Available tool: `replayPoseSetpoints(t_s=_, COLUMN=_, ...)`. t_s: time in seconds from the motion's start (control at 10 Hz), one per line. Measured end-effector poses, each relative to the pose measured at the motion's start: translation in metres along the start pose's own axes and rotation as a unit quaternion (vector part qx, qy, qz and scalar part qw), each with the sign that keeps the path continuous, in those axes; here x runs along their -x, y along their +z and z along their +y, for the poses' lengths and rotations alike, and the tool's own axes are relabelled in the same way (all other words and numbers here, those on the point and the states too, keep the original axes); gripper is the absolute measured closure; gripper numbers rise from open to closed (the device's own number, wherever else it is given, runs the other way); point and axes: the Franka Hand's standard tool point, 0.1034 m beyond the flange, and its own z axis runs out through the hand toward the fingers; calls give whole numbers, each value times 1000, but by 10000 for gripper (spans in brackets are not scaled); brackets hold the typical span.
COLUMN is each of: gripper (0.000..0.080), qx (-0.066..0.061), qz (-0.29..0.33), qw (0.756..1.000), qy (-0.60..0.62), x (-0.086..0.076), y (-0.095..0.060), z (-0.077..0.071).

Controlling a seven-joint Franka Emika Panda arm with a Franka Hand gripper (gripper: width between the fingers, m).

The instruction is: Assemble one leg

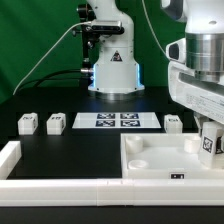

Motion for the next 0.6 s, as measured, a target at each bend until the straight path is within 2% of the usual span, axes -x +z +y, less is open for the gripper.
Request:
replayPoseSetpoints(t_s=0.1, gripper=505, qx=0, qz=0, qw=1000, qy=-11, x=1, y=0, z=0)
replayPoseSetpoints(t_s=0.2, gripper=309, qx=0, qz=0, qw=999, qy=-33, x=1, y=0, z=0)
replayPoseSetpoints(t_s=0.3, gripper=309, qx=0, qz=0, qw=999, qy=-54, x=1, y=0, z=0)
replayPoseSetpoints(t_s=0.4, gripper=177, qx=0, qz=0, qw=994, qy=-109, x=1, y=0, z=0)
replayPoseSetpoints(t_s=0.6, gripper=158, qx=2, qz=2, qw=974, qy=-226, x=1, y=0, z=0)
